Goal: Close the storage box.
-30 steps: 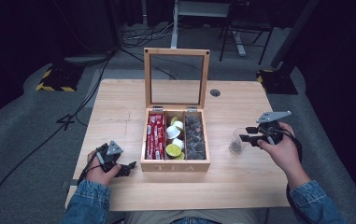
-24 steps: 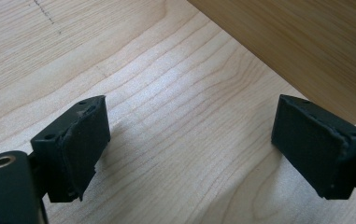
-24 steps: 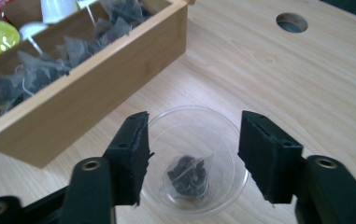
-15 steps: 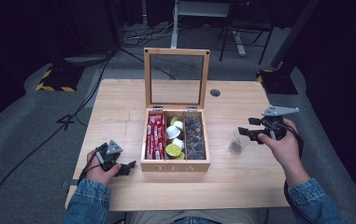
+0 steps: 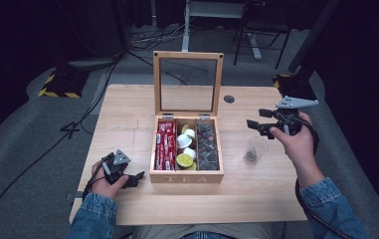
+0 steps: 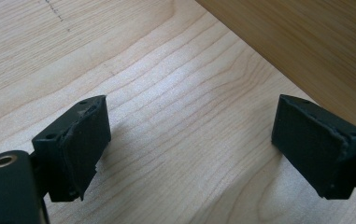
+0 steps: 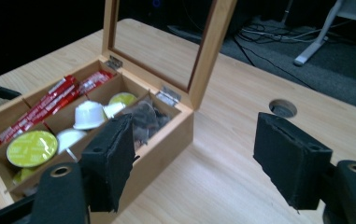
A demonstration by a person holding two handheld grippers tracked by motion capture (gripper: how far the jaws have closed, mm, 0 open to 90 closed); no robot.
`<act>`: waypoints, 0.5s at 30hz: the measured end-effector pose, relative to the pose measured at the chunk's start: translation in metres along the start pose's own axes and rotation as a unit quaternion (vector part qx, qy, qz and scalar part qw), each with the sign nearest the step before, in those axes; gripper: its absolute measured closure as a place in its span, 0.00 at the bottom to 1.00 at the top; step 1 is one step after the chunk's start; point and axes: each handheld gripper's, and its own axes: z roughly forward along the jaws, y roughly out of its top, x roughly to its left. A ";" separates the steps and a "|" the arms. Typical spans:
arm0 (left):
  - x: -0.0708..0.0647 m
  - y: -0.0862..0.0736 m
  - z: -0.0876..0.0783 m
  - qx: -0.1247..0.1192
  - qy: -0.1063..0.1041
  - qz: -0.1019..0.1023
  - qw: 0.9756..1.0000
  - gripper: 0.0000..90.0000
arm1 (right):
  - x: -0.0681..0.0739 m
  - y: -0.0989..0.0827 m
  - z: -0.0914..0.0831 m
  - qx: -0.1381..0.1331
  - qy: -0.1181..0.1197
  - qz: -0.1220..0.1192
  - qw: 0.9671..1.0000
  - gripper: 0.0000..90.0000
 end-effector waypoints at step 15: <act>0.003 -0.001 -0.001 -0.001 0.000 0.001 1.000 0.14 | 0.006 0.055 0.028 -0.003 -0.001 -0.025 1.000 0.33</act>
